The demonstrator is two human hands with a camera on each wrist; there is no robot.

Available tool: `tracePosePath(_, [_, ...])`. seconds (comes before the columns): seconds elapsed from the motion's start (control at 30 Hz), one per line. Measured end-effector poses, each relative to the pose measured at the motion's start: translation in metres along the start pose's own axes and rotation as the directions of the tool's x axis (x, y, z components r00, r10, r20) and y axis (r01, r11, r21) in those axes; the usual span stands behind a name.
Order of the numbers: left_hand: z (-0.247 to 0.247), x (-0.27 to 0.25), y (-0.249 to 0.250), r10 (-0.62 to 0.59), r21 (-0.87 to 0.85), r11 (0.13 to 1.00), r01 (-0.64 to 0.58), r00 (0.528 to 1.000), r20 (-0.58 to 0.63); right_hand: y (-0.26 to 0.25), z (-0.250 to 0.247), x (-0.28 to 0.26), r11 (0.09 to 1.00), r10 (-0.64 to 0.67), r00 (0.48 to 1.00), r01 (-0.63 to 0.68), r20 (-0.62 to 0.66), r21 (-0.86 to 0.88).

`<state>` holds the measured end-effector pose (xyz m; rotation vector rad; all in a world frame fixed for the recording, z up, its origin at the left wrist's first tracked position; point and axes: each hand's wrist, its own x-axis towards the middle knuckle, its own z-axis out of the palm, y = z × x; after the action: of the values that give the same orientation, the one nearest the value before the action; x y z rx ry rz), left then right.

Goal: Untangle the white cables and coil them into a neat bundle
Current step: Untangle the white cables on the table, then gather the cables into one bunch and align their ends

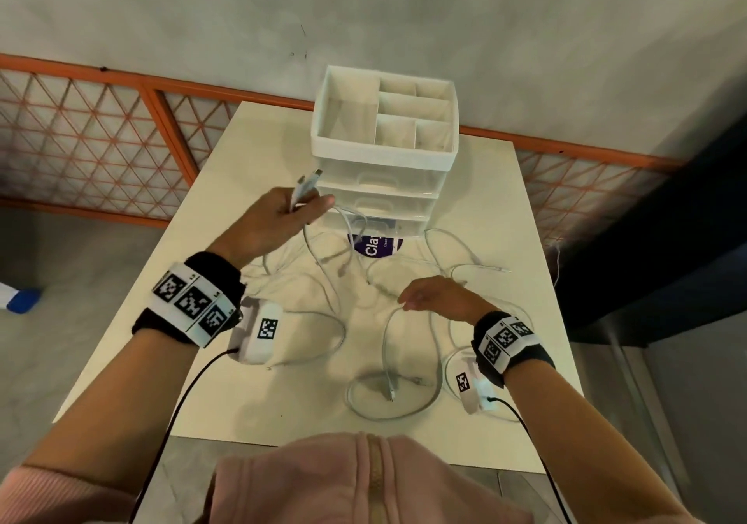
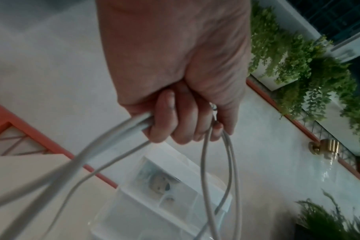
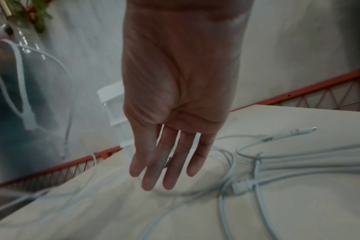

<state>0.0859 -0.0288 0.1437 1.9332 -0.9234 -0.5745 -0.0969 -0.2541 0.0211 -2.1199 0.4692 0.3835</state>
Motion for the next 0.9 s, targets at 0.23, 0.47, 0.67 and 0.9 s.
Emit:
tracePosePath(0.23, [0.014,-0.008,-0.028,-0.136,0.225,0.967,0.12,0.989,0.057,0.001,0.057,0.002,0.948,-0.044,0.965,0.121,0.257,-0.294])
tracePosePath(0.47, [0.042,-0.013,-0.041,-0.162,0.215,0.967,0.139,0.983,0.092,0.002,0.049,0.0,0.91,-0.172,0.982,0.19,0.082,-0.368])
tracePosePath(0.67, [0.054,-0.002,-0.032,-0.123,0.042,0.992,0.12,0.989,0.082,-0.038,-0.005,-0.002,0.978,-0.208,0.947,0.205,-0.246,-0.035])
tracePosePath(0.9, [0.067,-0.002,-0.013,0.011,-0.223,0.974,0.026,0.987,0.16,-0.089,-0.008,-0.002,0.905,-0.229,0.933,0.309,-0.276,0.292])
